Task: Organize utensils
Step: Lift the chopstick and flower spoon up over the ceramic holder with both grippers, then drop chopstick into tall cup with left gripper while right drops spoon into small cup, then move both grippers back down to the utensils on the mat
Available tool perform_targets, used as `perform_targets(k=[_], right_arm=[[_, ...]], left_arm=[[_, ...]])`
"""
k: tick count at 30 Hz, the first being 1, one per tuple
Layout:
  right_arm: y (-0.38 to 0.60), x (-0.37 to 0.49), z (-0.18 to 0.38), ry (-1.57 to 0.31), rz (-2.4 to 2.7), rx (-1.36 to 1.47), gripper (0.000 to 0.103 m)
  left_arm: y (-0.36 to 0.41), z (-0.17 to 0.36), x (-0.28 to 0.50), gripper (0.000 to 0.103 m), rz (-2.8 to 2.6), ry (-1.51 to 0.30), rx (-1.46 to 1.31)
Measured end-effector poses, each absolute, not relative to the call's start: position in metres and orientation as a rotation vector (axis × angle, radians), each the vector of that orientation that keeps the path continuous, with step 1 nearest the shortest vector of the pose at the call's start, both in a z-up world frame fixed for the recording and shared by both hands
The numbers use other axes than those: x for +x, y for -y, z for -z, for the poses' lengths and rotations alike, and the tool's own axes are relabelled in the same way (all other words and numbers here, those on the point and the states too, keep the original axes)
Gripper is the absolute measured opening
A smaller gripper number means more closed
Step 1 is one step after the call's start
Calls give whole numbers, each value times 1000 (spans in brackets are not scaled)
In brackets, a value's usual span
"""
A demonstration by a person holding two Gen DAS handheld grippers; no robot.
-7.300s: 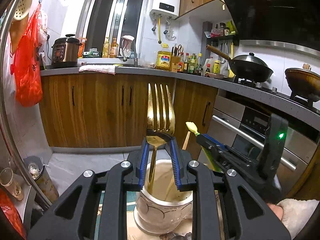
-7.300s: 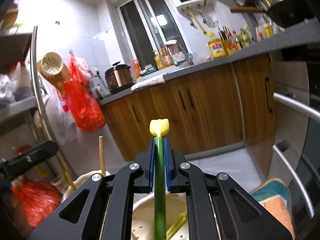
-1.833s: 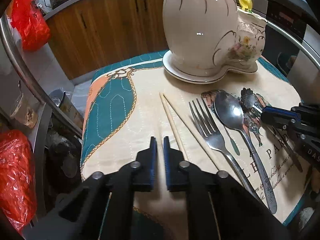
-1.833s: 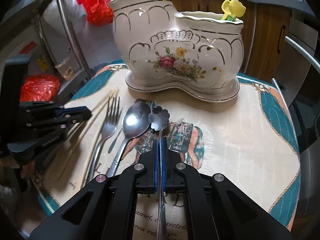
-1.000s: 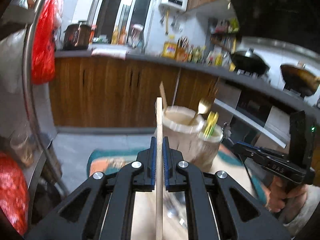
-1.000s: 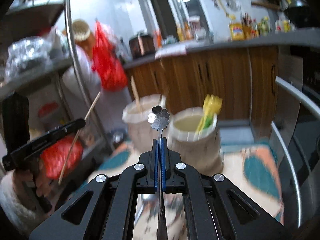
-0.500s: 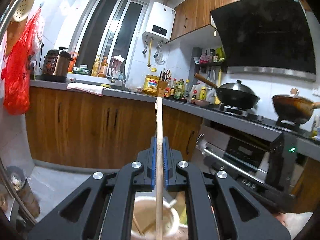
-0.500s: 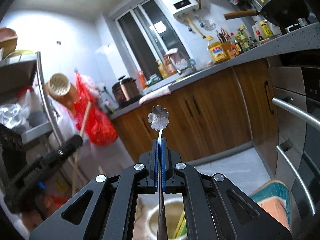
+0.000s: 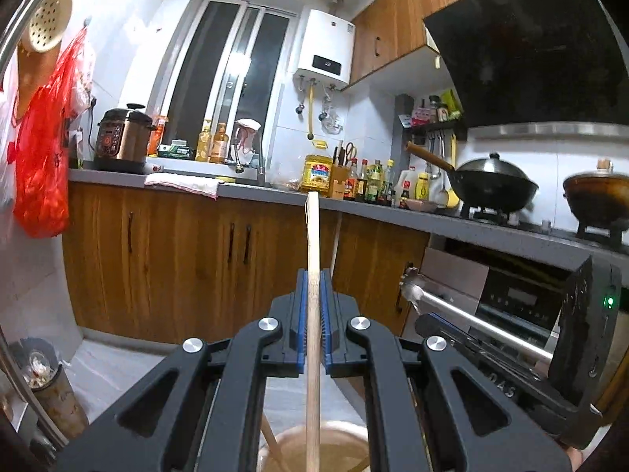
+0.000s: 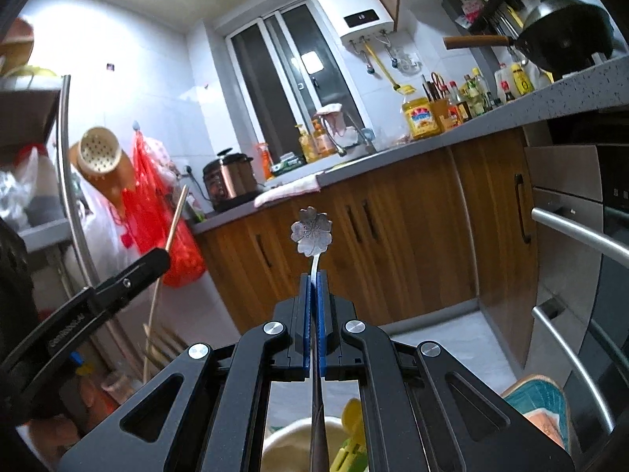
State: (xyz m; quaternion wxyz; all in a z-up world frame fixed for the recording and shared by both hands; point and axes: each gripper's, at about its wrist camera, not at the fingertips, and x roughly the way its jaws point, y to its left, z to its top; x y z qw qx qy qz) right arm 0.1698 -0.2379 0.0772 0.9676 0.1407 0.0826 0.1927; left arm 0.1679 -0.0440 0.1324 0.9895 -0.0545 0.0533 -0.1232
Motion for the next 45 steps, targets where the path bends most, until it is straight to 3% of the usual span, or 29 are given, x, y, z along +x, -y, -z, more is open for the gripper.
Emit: perform_targets(k=[10,20,35,37,40,41,45], right_arm=[[240,149,-67,-172,-366,217,4],[262,116,-59,-241,-373,195,2],[264,112,-46,-352,-383,215,3],[264,113,-46,-354,-384,220,3],[265,115,-44,-370,-384,230,4],[265,116,-44,-376,-382,231,7],[269,115,-43,-386,-386,251,24]], left_arm=[[35,-126,141,6,267,-137,-65],[19,-107,106,6,261,-283,-63],[18,-86,105,6,251,-417,-17],[20,-85,105,8,245,-418,-5],[21,-86,106,23,239,-423,-4],[21,-86,105,29,234,-420,-4],[20,-89,102,39,224,-421,-2]])
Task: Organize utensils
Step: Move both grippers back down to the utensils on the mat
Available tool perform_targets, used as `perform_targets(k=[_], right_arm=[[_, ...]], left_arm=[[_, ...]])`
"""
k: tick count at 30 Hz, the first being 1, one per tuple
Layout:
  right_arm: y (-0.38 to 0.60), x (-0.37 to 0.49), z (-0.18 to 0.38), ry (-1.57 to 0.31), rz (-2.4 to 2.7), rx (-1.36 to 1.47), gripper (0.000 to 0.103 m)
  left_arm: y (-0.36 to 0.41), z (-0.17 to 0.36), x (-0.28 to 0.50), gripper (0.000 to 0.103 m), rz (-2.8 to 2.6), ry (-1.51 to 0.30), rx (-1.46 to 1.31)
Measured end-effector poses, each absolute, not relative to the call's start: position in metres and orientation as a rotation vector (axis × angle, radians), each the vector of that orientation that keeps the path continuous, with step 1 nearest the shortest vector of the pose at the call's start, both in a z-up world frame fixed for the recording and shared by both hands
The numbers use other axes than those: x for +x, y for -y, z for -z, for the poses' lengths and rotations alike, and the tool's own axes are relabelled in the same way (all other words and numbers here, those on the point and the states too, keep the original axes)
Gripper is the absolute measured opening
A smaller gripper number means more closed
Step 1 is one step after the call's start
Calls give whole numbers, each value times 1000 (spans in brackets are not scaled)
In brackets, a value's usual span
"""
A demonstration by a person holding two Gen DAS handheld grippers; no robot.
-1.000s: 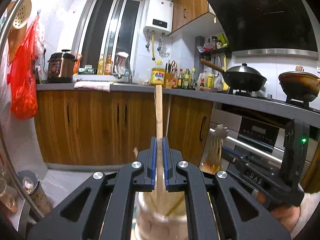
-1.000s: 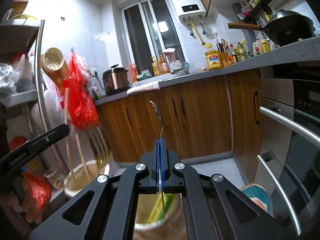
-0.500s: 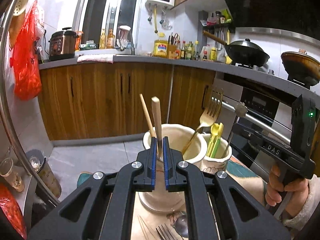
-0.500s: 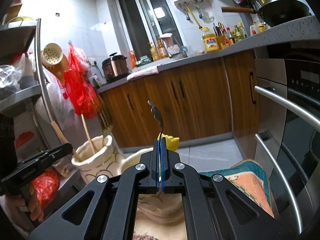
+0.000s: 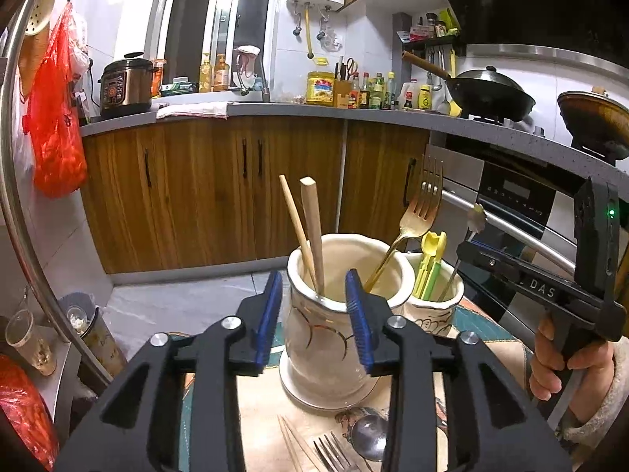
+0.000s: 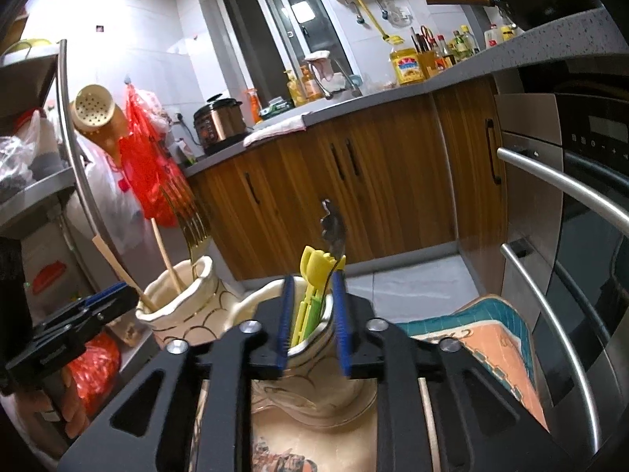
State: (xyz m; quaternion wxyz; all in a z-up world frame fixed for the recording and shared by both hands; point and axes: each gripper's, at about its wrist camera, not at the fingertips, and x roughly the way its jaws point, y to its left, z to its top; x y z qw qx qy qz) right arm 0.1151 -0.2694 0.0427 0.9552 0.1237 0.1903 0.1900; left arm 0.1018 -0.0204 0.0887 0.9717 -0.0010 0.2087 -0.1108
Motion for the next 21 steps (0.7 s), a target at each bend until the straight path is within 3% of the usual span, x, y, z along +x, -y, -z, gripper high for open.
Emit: perform_targets(k=[4,10,12,13,14,15,17,21], right_arm=[[272,110,-43,-394,-372,252,28],[278,96,-41,-417,-362,275,45],[277,89,-39,-426,-365,273,57],[276,84,-38,-432,-368,273,62],[276,80,-36,-433,-369,275,76],[275,74,-34,-434,-367,276,86],[272,67,-30,-438,-363,267,92],[262,59,-20,-479,-358,233,95]], left_arm=[[15,-91,93,45,203,-424,-8],[8,-94,72,69,151,-460,-7],[6,-92,65,89,125,-477,-2],[5,-90,61,93,103,-492,-1],[3,-88,58,97,89,-504,-1],[1,-85,56,97,83,-515,-2],[-2,-75,51,97,65,-550,-2],[-7,-55,44,97,24,-588,10]])
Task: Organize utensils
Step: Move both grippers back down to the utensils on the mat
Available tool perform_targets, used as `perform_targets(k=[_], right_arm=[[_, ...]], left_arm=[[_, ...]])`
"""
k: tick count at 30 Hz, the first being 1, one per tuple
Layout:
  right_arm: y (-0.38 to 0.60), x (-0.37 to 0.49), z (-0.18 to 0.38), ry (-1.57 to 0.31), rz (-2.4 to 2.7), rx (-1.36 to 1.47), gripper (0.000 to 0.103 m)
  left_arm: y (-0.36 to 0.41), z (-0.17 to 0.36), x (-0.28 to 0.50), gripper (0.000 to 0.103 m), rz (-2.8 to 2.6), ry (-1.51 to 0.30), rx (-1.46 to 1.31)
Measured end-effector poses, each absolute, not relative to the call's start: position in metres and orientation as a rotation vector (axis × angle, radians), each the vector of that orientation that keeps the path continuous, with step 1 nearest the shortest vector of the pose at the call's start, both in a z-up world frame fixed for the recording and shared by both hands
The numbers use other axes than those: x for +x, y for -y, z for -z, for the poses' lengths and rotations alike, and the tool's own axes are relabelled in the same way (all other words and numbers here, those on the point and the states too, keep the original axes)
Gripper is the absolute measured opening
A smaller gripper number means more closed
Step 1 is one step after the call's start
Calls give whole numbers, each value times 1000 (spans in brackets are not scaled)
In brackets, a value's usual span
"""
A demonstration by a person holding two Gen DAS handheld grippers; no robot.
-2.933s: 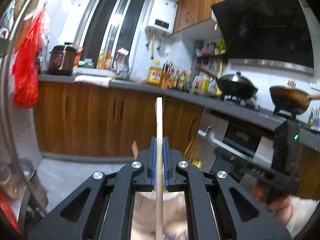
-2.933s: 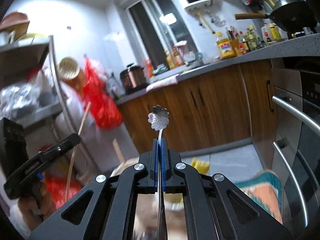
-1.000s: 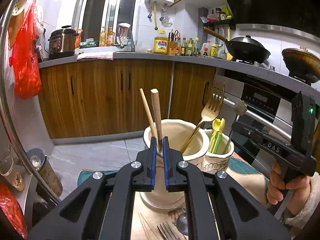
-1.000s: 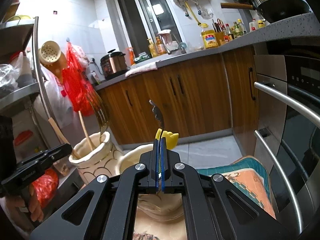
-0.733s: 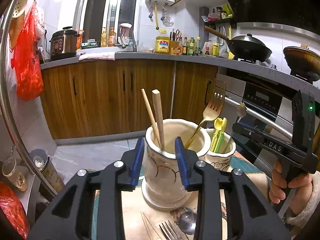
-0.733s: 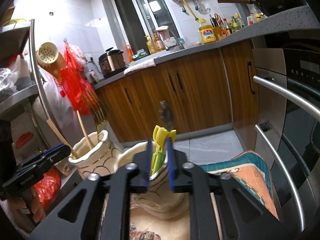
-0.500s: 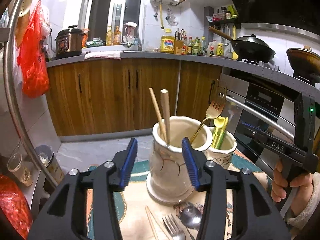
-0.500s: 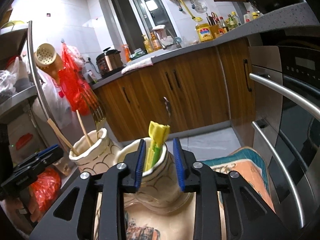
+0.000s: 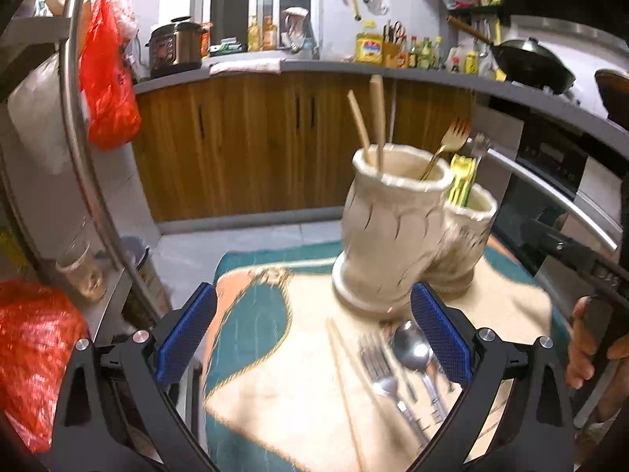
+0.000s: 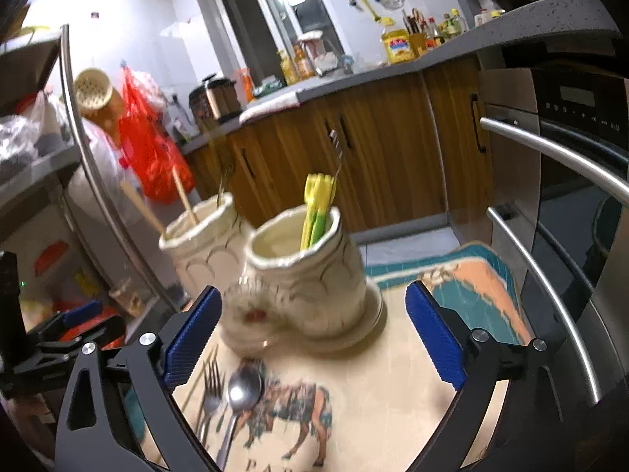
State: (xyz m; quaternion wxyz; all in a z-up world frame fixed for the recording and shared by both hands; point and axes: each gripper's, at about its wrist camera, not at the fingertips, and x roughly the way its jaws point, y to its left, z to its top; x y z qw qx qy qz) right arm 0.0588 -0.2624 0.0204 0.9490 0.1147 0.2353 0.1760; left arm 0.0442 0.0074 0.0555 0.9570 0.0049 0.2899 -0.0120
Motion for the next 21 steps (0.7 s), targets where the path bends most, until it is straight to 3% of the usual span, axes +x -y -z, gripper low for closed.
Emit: perform_targets(k=[16,19,21], right_arm=[[186,39,29,-764,-456,-96,95],[175,34,34,-777,-468,-136,92],[170,33,36,-786,-473,-149,81]], left_arm=[[-12,1,44,97,-20,-769,104],[-15,6,44,97,-19,-790,97],[-17,8,44,97,-24,-803,100]])
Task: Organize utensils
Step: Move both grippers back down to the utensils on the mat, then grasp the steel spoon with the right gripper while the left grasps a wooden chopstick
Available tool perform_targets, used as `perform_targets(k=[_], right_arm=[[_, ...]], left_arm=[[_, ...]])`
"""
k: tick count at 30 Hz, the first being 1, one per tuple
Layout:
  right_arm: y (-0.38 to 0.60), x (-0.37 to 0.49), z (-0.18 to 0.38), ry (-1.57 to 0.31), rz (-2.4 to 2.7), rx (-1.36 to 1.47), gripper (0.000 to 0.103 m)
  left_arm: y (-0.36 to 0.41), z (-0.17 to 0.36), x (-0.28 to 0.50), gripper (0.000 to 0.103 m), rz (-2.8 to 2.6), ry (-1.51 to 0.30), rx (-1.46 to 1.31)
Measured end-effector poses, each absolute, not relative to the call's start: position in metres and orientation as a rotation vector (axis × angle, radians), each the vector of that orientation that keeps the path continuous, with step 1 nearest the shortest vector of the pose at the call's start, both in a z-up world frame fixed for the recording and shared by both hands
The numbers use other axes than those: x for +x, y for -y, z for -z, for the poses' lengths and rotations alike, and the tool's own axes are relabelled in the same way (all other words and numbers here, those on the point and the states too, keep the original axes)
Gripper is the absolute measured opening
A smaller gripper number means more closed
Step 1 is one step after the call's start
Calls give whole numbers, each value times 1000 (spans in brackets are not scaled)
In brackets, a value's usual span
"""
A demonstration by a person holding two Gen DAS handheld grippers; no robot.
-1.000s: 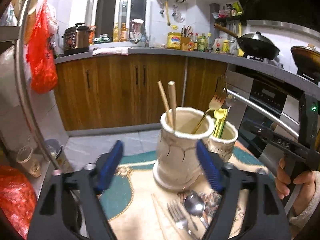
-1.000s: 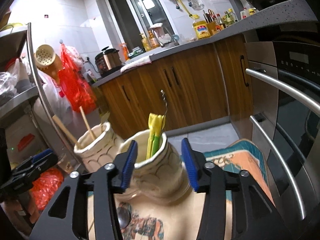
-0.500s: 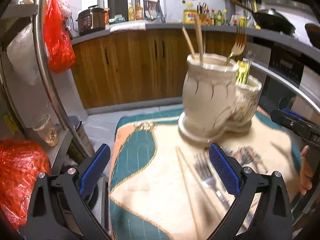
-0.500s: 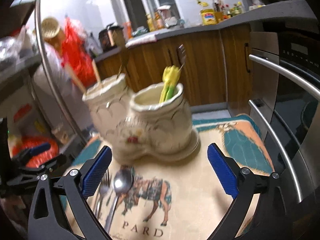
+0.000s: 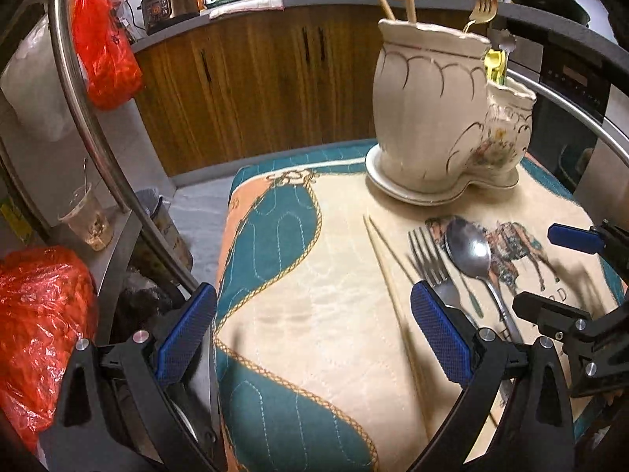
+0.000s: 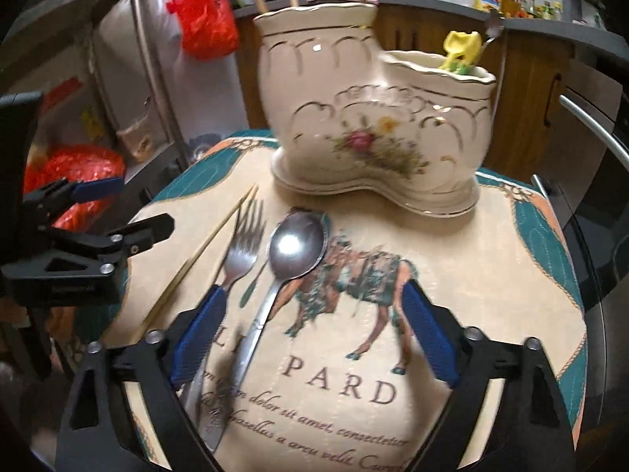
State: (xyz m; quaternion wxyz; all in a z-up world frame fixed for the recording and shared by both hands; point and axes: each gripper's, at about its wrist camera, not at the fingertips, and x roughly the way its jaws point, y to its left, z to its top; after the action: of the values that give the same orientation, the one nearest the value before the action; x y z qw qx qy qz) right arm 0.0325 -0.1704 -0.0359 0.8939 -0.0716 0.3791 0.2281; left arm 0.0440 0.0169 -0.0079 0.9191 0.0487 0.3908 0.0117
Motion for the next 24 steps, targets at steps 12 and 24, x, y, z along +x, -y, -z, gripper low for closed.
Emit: perform_targets(k=[12,24], right_arm=[[144,32,51,-868,-489,-196,32],[159,42,47,-880,-462,-117,7]], left_arm=[[-13,12,42,97,-15,-827,126],[-8,17,46,84,48,-862,104]])
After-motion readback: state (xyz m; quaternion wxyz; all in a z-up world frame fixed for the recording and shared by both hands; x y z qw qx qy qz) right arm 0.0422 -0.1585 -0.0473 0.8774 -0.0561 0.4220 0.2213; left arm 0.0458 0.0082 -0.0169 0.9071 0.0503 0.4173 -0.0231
